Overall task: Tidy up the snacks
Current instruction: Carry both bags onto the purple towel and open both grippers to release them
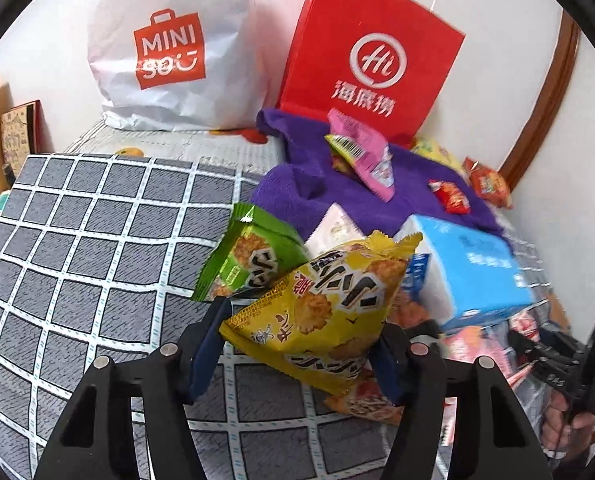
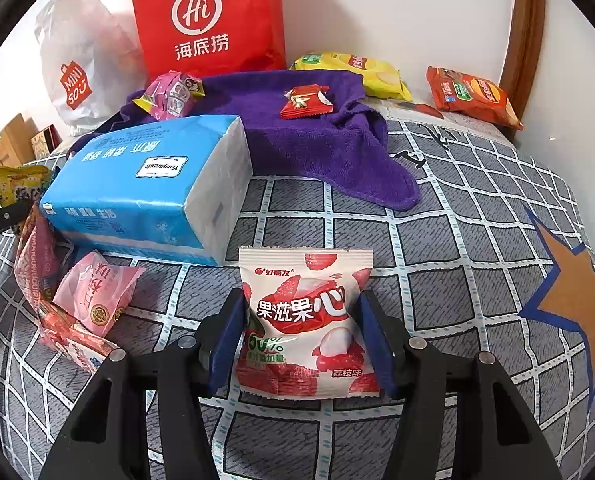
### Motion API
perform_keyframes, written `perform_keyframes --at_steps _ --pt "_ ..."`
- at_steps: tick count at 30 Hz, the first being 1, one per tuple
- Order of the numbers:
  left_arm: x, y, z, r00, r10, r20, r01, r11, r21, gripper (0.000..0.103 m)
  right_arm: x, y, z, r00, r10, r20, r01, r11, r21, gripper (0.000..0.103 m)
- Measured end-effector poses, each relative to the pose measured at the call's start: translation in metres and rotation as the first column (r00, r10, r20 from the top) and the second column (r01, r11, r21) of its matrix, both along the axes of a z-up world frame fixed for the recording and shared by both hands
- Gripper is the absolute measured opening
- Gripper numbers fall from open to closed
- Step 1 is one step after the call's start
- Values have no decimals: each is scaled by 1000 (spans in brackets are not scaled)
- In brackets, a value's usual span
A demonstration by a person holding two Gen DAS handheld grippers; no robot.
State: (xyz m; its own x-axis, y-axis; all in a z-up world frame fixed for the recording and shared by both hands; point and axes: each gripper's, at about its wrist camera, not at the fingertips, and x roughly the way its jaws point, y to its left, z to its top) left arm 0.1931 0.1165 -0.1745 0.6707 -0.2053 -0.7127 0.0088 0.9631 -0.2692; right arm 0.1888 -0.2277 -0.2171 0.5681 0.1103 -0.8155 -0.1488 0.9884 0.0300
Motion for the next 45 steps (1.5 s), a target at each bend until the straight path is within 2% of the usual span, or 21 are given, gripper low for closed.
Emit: perform_keyframes --at_steps 10,21,26,30,35,40,45 --pt "-3 0 2 1000 -3 -11 2 999 -38 62 -1 -1 0 1000 -1 0 1 1000 4 56" --pt "-7 -7 7 999 -34 5 34 999 -28 62 -5 -8 5 998 -55 15 55 999 2 54" --pt "-9 -8 10 999 -51 14 52 998 -44 62 -19 -15 10 995 -95 10 94 994 63 53" --pt "-12 -10 14 998 -58 27 59 998 -39 62 -34 -10 21 995 -101 28 99 994 56 54" --pt "-19 -19 26 994 -93 56 94 995 -15 62 -43 -6 43 994 -103 47 98 990 98 54" --pt "-31 -30 39 987 -149 53 152 988 -38 62 -49 5 70 991 -76 106 68 994 81 54" --pt "-38 -37 55 987 -154 47 154 988 -11 62 -43 18 92 990 -35 139 21 995 98 54"
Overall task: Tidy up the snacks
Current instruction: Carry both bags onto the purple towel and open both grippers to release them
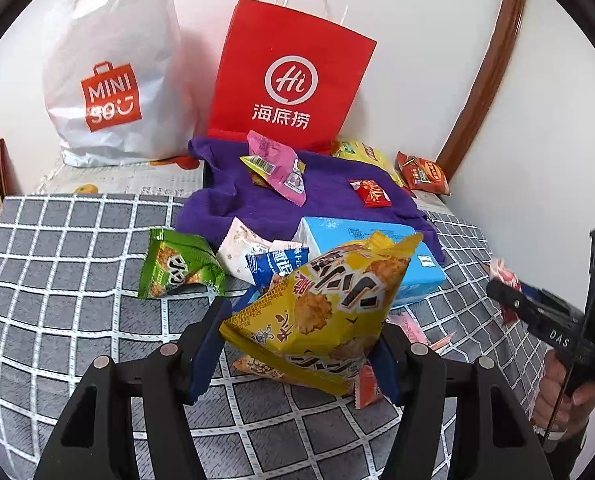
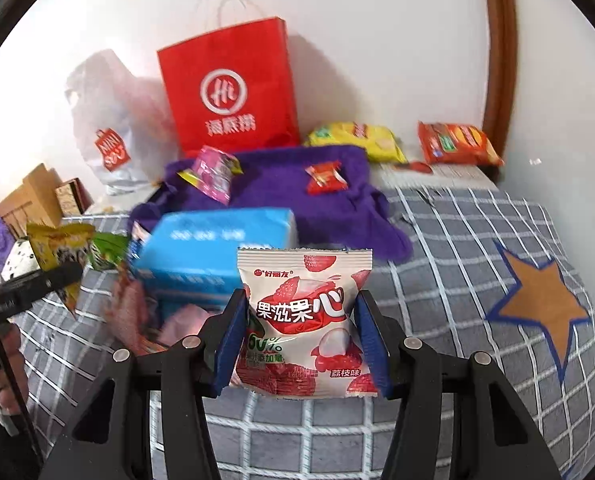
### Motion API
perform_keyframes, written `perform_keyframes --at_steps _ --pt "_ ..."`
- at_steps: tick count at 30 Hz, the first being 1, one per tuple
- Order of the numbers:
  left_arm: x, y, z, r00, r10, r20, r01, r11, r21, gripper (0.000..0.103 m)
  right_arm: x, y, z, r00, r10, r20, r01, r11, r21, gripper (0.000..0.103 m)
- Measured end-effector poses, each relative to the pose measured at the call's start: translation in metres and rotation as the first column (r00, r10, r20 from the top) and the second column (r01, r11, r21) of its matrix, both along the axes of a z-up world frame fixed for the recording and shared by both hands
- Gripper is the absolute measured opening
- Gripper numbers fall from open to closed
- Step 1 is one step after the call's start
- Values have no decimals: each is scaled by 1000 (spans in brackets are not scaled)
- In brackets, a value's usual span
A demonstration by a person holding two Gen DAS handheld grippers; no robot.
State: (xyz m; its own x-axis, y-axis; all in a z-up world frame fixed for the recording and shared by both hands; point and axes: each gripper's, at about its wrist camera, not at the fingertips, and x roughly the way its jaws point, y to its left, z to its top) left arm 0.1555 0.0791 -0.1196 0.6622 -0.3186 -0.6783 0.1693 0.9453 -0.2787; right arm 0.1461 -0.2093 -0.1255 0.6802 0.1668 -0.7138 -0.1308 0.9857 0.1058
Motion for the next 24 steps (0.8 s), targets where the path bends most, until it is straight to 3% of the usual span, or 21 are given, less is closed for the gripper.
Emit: perform_keyframes --at_steps 14,24 --pt "32 -33 49 1000 -10 10 9 997 72 62 50 24 38 998 52 43 -53 998 28 54" --pt "77 -66 63 999 -44 10 42 994 100 62 100 19 48 997 59 44 -60 998 21 54"
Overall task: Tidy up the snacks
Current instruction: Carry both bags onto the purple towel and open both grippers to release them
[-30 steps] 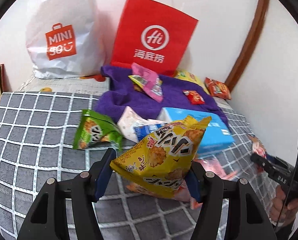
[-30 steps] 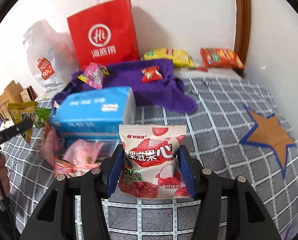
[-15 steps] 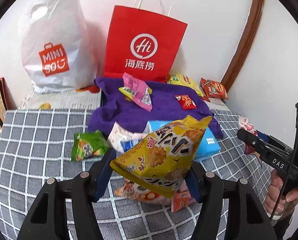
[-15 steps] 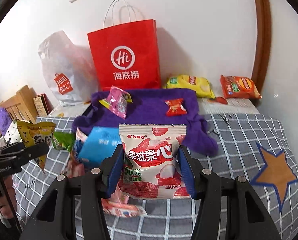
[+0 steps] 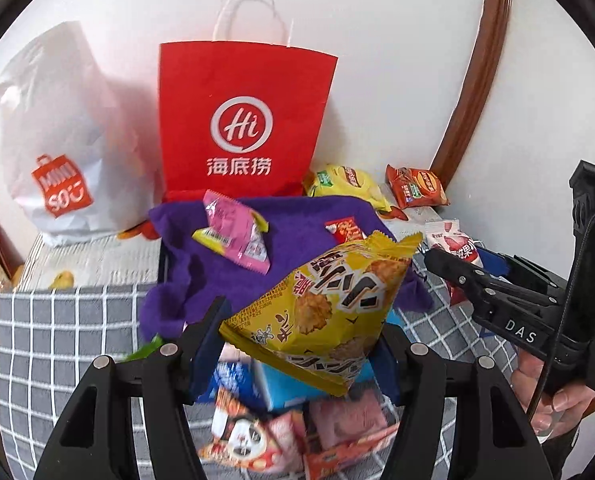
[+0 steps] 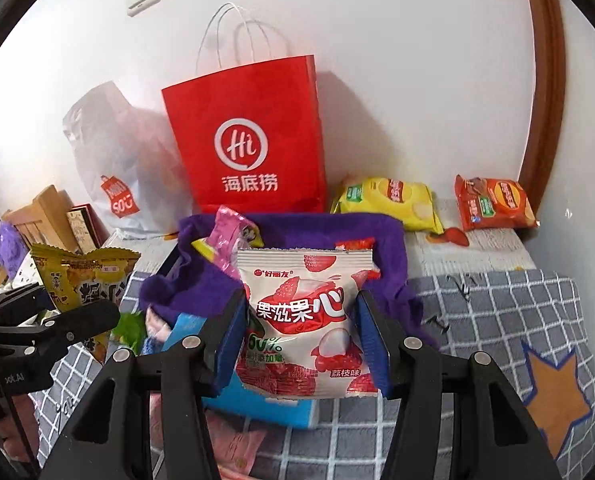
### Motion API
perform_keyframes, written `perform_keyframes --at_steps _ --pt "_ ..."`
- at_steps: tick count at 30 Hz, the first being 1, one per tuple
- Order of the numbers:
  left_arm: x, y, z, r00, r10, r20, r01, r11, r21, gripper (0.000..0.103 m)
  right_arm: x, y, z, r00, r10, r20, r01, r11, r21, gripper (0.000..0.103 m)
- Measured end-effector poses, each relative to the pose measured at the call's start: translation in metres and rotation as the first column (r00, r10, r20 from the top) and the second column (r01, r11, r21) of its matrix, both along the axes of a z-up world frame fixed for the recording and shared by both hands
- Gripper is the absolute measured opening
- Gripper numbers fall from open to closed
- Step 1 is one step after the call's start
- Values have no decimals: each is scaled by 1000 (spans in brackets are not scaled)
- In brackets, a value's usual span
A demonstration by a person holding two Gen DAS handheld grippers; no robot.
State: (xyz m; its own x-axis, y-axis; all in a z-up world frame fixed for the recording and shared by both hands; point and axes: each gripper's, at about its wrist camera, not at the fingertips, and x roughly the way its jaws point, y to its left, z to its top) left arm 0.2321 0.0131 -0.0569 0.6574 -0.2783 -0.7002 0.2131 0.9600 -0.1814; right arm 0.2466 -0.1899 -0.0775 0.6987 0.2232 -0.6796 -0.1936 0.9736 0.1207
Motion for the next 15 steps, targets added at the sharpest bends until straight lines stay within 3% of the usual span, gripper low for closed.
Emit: perform_keyframes --at_steps 7,12,15 --pt "48 -7 0 1000 4 -8 -4 1000 29 62 46 -13 0 1000 -21 3 21 1000 11 54" --pt "85 11 -12 998 35 -59 -36 999 -6 62 84 -20 -29 998 -23 -63 25 999 29 54" --pt "103 19 -30 993 59 -105 -58 998 10 62 99 -23 -52 994 -16 -104 22 998 54 54"
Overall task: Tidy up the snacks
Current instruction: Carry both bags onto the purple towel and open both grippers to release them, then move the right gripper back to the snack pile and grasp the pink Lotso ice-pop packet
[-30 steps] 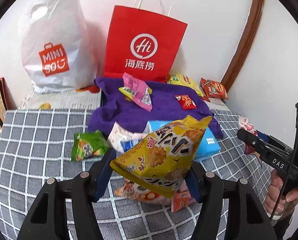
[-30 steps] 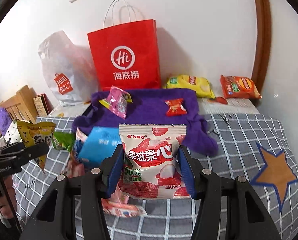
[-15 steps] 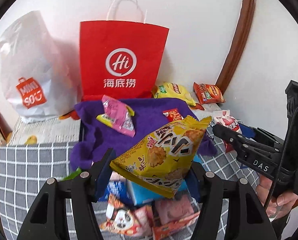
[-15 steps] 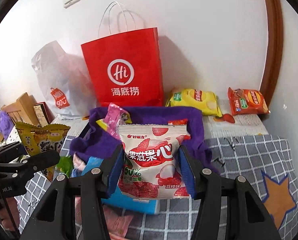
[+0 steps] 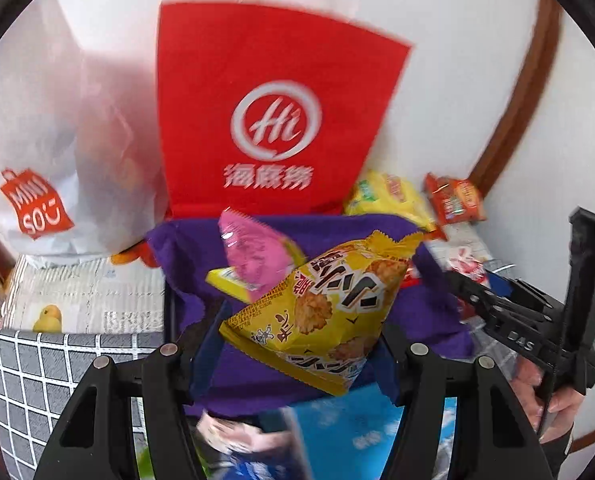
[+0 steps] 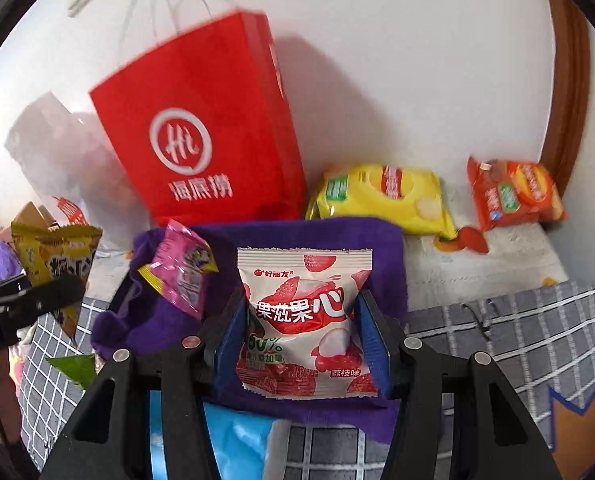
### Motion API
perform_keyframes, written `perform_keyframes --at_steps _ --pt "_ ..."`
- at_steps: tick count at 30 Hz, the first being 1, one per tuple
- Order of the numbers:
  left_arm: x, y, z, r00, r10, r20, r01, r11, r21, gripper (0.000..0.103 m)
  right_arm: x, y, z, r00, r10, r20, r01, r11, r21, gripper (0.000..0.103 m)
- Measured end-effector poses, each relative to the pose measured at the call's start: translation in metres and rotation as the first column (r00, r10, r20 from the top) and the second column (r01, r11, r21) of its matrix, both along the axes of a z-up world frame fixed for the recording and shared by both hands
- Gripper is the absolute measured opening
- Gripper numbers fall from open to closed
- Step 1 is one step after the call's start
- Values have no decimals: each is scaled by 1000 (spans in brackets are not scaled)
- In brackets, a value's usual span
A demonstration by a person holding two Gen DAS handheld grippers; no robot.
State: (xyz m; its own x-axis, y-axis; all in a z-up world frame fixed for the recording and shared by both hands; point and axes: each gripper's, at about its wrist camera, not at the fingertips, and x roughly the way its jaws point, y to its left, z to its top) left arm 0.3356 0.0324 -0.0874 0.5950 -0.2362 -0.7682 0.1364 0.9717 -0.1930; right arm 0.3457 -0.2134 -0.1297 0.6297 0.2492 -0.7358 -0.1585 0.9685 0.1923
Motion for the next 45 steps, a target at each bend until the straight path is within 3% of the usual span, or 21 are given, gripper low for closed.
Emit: perform_keyframes --at_steps 5,9,18,27,39,45 --pt "20 11 -35 995 14 -102 -15 1000 -7 62 9 -3 -28 999 5 -52 -5 1000 4 54" --pt "26 19 -52 990 43 -136 -45 999 -11 62 16 -7 -42 998 -4 -67 7 999 50 54" --pt "33 21 -78 979 57 -198 -64 998 -26 62 29 -10 -66 992 -7 -126 16 997 72 54" --pt "36 17 -88 974 51 -222 -59 998 -32 62 25 0 -76 991 19 -131 -16 1000 18 55" --pt "39 10 -97 965 43 -259 -51 998 -23 63 7 -5 -61 999 17 -39 -17 1000 -2 67" --pt "41 7 -93 963 37 -267 -48 998 -35 74 4 -4 -55 1000 11 0 -11 1000 -28 67"
